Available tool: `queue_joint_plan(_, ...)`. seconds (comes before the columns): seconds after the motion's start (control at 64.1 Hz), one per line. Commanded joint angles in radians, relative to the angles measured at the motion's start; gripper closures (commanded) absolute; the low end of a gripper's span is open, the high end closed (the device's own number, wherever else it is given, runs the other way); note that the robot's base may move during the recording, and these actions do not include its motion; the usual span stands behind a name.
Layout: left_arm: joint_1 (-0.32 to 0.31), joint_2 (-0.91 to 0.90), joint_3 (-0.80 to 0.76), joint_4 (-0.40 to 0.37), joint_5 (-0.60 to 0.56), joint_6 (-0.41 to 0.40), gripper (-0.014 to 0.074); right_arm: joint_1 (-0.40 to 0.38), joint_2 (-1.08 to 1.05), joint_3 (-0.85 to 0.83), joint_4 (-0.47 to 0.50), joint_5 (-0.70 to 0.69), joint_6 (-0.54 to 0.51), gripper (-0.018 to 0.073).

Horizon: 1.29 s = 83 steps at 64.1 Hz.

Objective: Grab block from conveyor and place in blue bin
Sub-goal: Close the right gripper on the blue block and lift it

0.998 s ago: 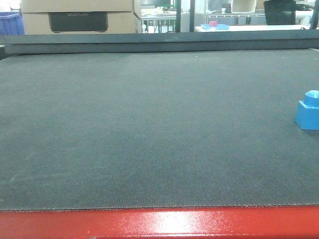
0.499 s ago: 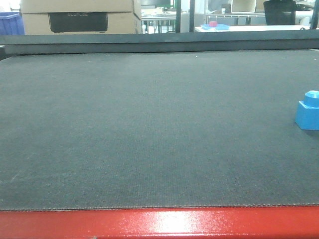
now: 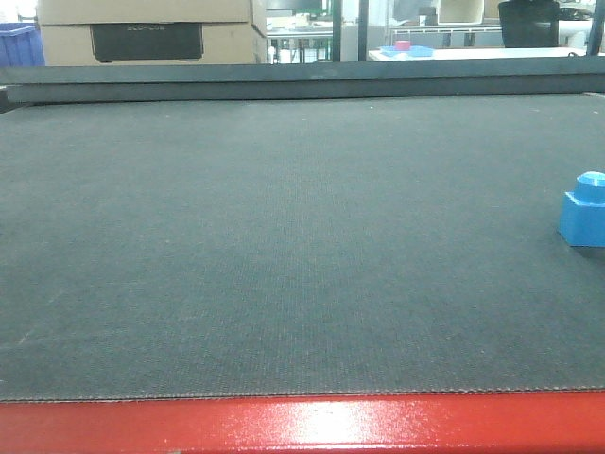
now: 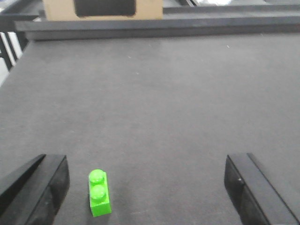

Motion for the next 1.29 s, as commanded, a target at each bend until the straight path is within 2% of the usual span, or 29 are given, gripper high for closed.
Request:
queue_joint_plan(0.0,-0.019,0.022,-0.008,-0.001,-0.001,-0.007,0.0017,0.021,0.140,-0.095,-0.010,0.066,-0.009,-0.0010)
queue_joint_plan(0.109,-0.045,0.039,-0.008,0.002,-0.001,-0.007,0.0017,0.050,0.312,-0.205,-0.010,0.141,-0.009,-0.0010)
queue_joint_plan(0.265,-0.071,0.054,-0.008,0.015,-0.004,-0.007,0.0017,0.053,0.517,-0.296,-0.012,0.207,-0.009,-0.0010)
queue_joint_plan(0.499,-0.087,0.061,-0.008,0.017,-0.004,-0.007,0.0017,0.053,0.734,-0.304,-0.088,0.198,0.091,-0.0010)
queue_joint_plan(0.827,-0.087,0.061,-0.008,0.017,0.006,-0.007,0.0017,0.053,0.940,-0.304,-0.077,0.147,0.139,-0.0010)
queue_joint_plan(1.107,-0.087,0.061,-0.008,0.017,0.006,-0.007,0.0017,0.053,1.018,-0.304,-0.077,0.085,0.152,-0.0008)
queue_joint_plan(1.201,-0.087,0.061,-0.008,0.017,0.006,-0.007,0.0017,0.053,1.038,-0.304,-0.077,0.079,0.152,0.0050)
queue_joint_plan(1.279,-0.087,0.061,-0.008,0.017,0.006,-0.007,0.0017,0.053,1.056,-0.304,-0.077,0.084,0.152,0.0165)
